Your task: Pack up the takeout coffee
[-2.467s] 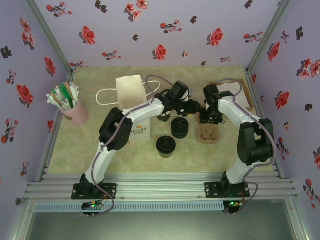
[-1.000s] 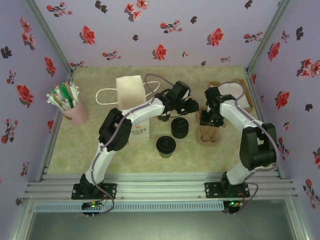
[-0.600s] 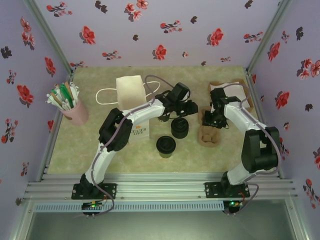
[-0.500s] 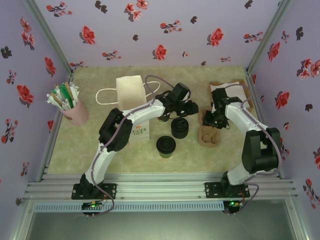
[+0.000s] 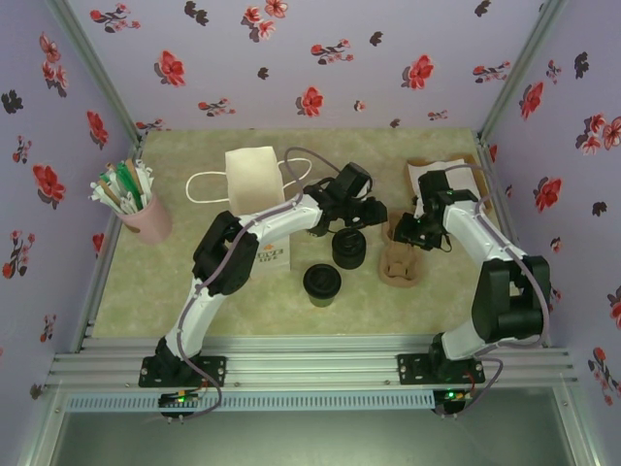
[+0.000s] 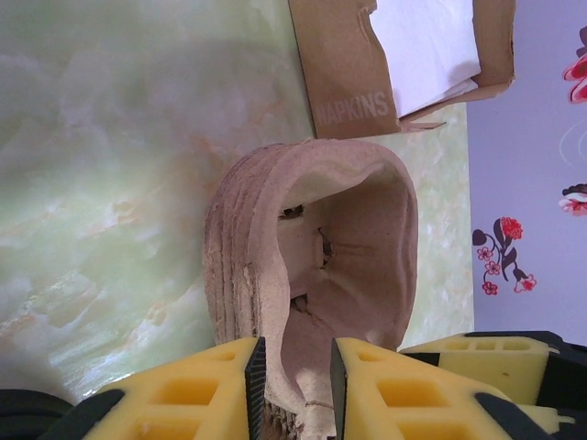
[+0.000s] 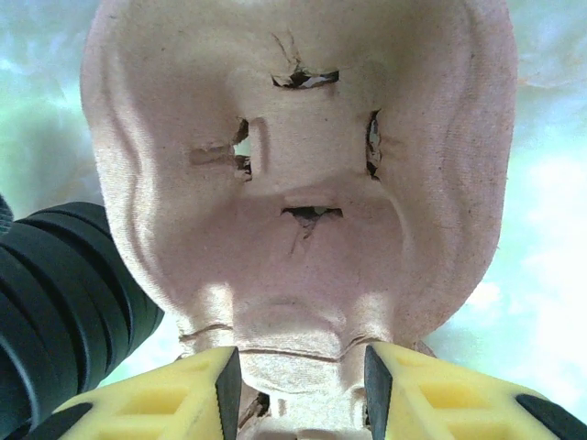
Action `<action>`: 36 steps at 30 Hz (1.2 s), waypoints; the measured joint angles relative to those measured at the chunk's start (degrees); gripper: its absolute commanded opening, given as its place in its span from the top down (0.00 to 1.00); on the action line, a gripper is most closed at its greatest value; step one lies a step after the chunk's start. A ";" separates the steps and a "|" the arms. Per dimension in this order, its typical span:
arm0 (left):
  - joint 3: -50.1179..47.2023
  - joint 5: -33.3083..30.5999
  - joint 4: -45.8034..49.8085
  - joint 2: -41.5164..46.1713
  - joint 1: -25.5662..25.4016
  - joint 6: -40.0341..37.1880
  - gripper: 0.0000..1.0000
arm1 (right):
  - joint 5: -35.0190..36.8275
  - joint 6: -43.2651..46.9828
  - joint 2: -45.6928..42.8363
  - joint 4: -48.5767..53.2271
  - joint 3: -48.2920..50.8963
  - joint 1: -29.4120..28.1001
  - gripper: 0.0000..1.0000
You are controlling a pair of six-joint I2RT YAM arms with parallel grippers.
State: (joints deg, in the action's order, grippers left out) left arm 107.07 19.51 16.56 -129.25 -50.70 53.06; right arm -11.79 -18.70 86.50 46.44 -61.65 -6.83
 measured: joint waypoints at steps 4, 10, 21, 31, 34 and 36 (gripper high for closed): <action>0.00 0.02 0.00 -0.02 -0.17 -0.24 0.72 | -0.74 0.00 -0.24 -0.20 0.11 0.22 0.58; 0.00 -0.02 0.22 -0.02 -0.52 -0.92 0.72 | -1.16 -0.09 -0.26 -0.37 0.74 0.26 0.54; -1.29 -2.23 1.92 2.86 -2.32 -2.99 0.68 | -1.07 -1.49 -2.08 -0.33 1.49 0.37 0.47; -10.19 -6.67 2.91 17.40 -5.44 -6.58 0.76 | -0.55 -1.49 -2.71 0.00 1.49 0.37 0.47; -13.46 -8.20 3.82 20.70 -7.37 -7.67 0.80 | -0.17 -1.49 -2.62 0.22 1.46 0.35 0.47; -15.26 -8.66 4.20 21.68 -8.33 -8.13 0.80 | 0.61 -1.46 -2.19 0.70 1.22 0.15 0.47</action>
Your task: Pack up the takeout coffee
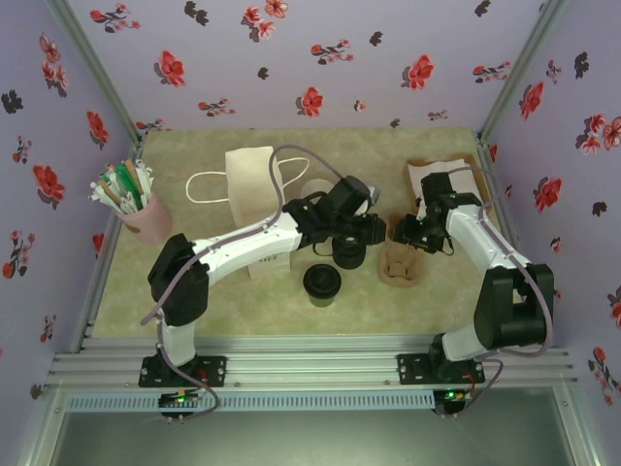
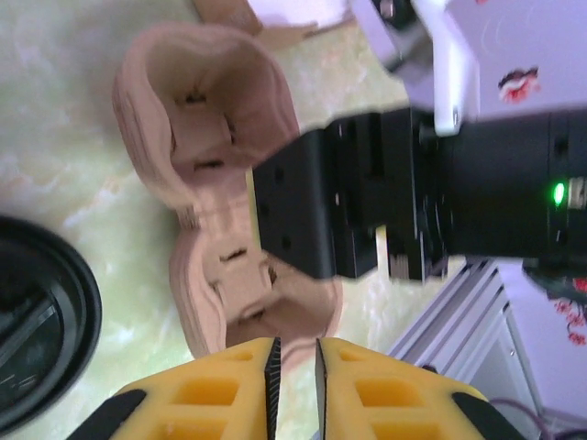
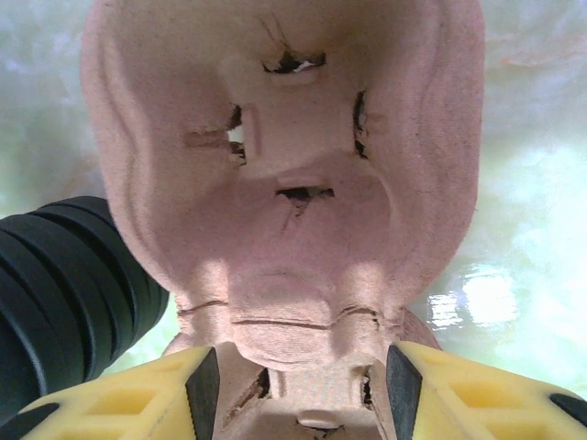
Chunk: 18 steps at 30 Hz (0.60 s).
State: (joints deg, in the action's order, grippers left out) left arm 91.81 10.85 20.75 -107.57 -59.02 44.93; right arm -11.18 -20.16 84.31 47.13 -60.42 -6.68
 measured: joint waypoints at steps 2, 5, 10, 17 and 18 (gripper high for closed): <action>-1.64 -0.37 0.28 0.07 -0.72 -0.22 0.80 | 1.16 0.00 1.01 0.87 -0.72 -0.59 0.47; -3.45 -0.48 1.11 0.02 -0.76 -0.35 0.80 | 3.26 0.00 2.86 1.86 -2.32 -1.99 0.46; -3.93 -0.94 0.94 0.02 -0.72 -0.35 0.80 | 5.92 0.00 5.75 3.04 -4.76 -4.44 0.46; -4.37 -1.33 0.72 0.02 -1.18 -0.33 0.80 | 7.50 0.11 9.35 4.20 -6.84 -6.45 0.46; -4.50 -1.36 0.70 0.04 -1.33 -0.33 0.80 | 7.82 0.15 9.64 4.35 -6.88 -6.62 0.46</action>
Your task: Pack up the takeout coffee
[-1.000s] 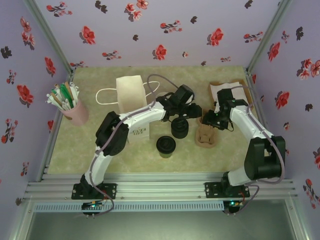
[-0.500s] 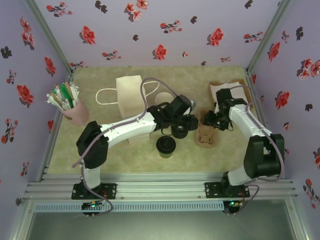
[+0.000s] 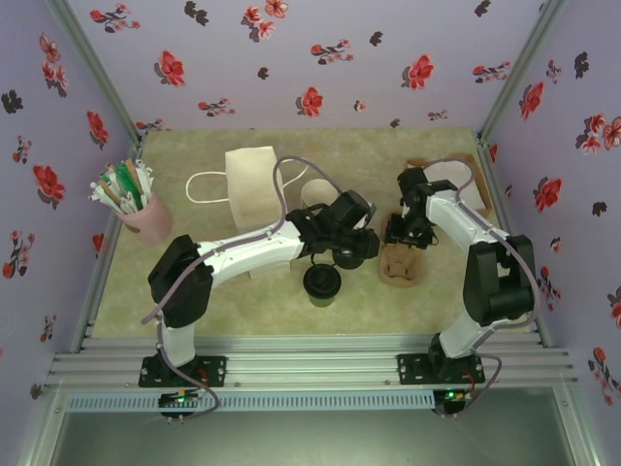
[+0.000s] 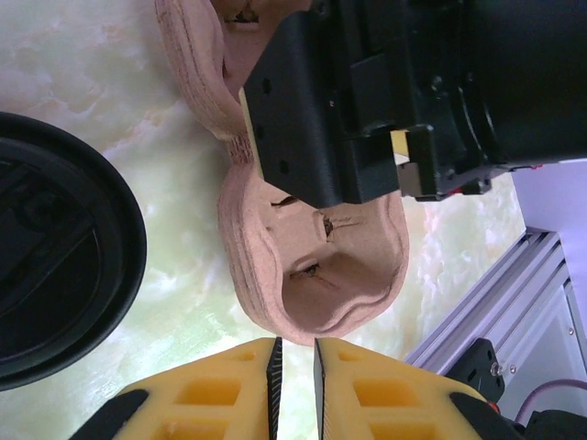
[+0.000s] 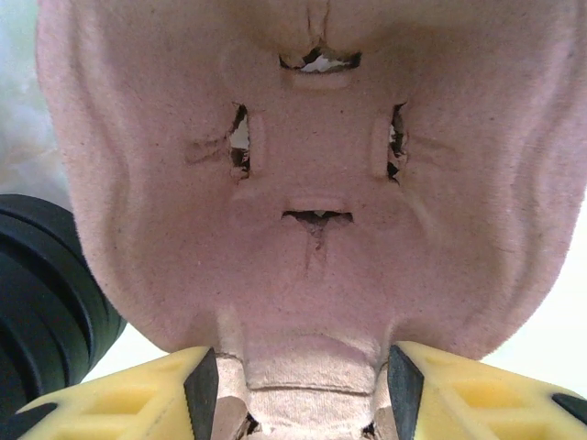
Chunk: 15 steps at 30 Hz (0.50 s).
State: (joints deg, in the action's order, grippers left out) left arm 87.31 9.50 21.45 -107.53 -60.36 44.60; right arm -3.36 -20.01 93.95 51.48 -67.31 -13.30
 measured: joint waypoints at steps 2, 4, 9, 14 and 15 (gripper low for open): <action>-0.42 -0.11 -0.07 0.00 -0.46 0.00 0.80 | 0.61 0.02 0.37 0.33 -0.31 -0.26 0.47; -1.05 -0.11 -0.35 0.00 -0.92 0.07 0.79 | 1.05 0.07 0.37 0.59 -0.33 -0.33 0.51; -2.12 -0.02 -1.36 0.00 -1.95 0.96 0.79 | 1.75 0.92 0.37 1.18 -0.33 -0.35 0.61; -2.25 0.68 -3.50 -0.20 -2.12 2.23 0.78 | 0.28 2.05 0.24 1.36 -0.35 0.96 0.65; -2.25 0.87 -3.87 -0.28 -2.12 2.47 0.78 | -0.17 2.25 0.17 1.44 -0.35 1.42 0.65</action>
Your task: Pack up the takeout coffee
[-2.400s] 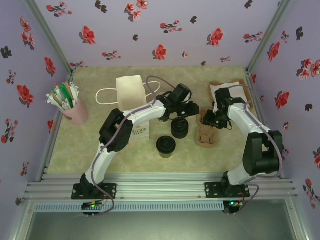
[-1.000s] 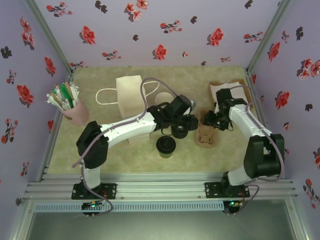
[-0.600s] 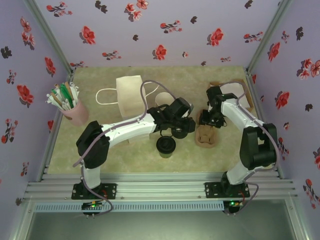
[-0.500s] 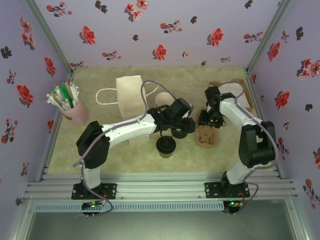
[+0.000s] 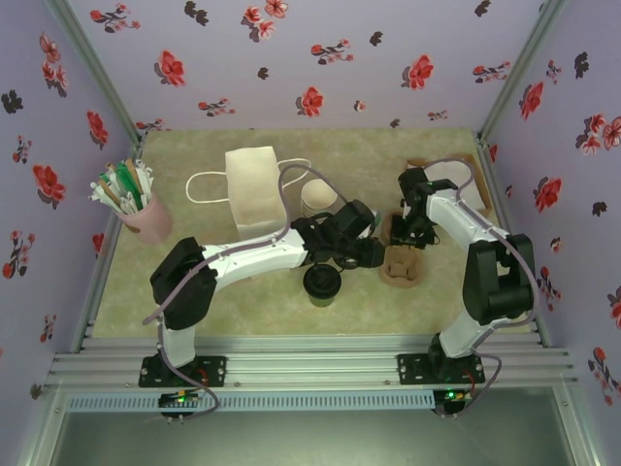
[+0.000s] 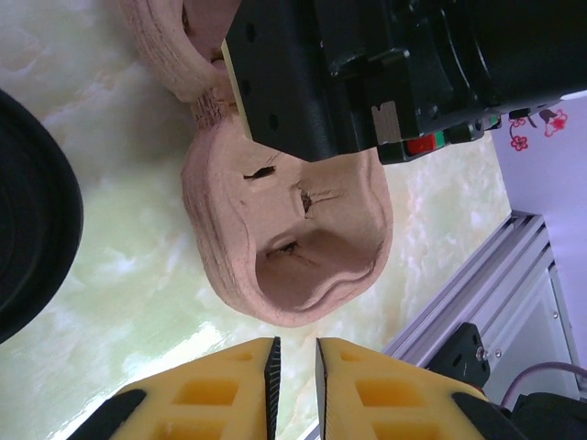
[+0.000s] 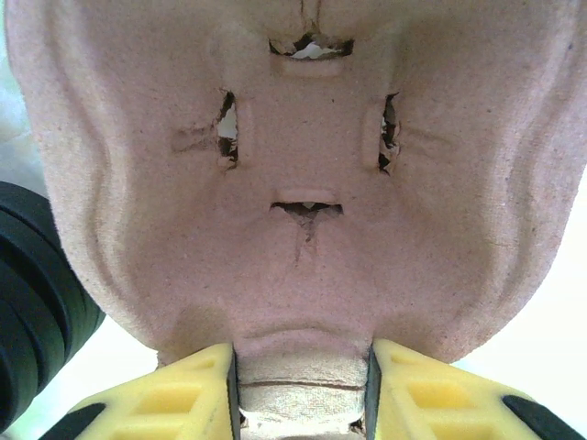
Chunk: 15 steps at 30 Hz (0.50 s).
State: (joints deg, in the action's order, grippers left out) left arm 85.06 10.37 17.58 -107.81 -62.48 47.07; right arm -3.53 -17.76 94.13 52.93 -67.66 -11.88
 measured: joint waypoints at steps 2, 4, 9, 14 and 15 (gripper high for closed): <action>0.00 0.50 -0.74 -0.28 -0.02 0.66 0.78 | -1.07 0.28 -0.22 0.00 0.15 1.31 0.65; 0.00 1.09 -1.42 -0.81 -0.04 1.03 0.76 | -1.84 0.44 -0.70 -0.13 0.57 2.62 0.64; -0.90 2.73 -3.28 -2.36 -0.22 2.36 0.73 | -3.41 0.83 -1.84 -0.22 1.73 4.92 0.64; -1.79 4.72 -5.25 -4.50 -0.22 4.02 0.73 | -4.50 0.83 -1.99 -0.33 1.90 5.64 0.64; -1.95 5.11 -5.64 -4.83 -0.22 4.37 0.74 | -4.52 0.83 -1.99 -0.33 1.90 5.70 0.64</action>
State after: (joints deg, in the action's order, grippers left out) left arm 83.11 15.49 11.94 -112.64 -62.70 51.44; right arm -8.05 -16.93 92.14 52.60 -65.76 -6.17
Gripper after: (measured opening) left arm 0.272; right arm 0.360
